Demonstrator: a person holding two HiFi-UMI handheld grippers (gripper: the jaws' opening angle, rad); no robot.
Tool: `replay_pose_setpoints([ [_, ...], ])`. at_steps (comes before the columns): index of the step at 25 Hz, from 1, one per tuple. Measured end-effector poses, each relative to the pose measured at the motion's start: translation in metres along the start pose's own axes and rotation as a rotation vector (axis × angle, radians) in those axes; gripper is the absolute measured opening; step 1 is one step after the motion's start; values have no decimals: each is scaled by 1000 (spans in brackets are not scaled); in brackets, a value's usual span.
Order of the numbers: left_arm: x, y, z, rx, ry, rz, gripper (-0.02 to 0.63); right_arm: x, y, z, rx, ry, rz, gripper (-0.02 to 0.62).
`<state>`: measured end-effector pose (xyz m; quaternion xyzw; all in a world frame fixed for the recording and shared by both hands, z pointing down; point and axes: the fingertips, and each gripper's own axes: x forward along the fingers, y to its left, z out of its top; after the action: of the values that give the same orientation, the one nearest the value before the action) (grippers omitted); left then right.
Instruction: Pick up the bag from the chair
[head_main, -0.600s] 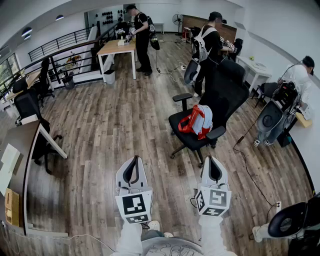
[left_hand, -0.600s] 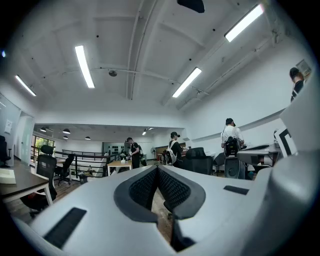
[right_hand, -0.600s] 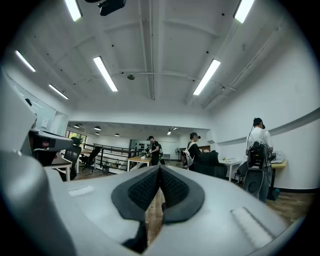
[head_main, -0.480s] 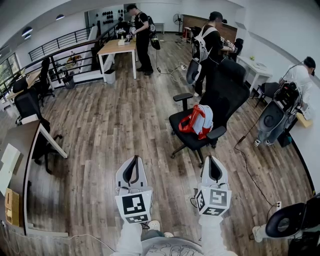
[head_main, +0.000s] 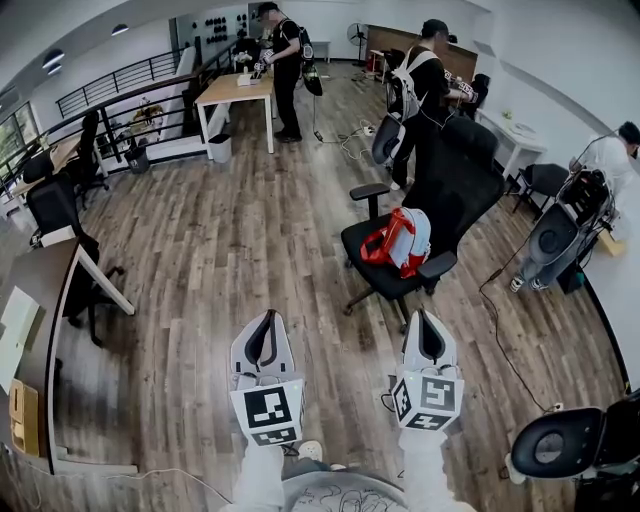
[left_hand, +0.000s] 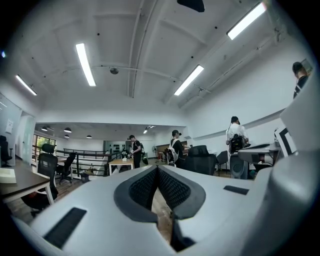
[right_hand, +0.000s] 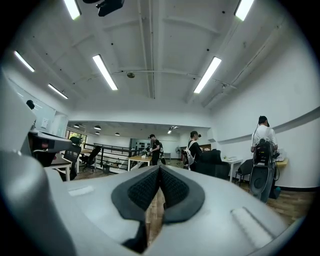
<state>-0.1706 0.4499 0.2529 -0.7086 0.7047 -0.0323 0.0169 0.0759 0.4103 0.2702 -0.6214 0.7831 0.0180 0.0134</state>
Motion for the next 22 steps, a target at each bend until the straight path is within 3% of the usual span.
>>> replay_pose_setpoints([
  [15,40,17,-26,-3,46,-55,5,31,16,-30,10,58,-34,11],
  [22,91,17,-35,6,57,-46,5,83,0,-42,24,62,-39,11],
])
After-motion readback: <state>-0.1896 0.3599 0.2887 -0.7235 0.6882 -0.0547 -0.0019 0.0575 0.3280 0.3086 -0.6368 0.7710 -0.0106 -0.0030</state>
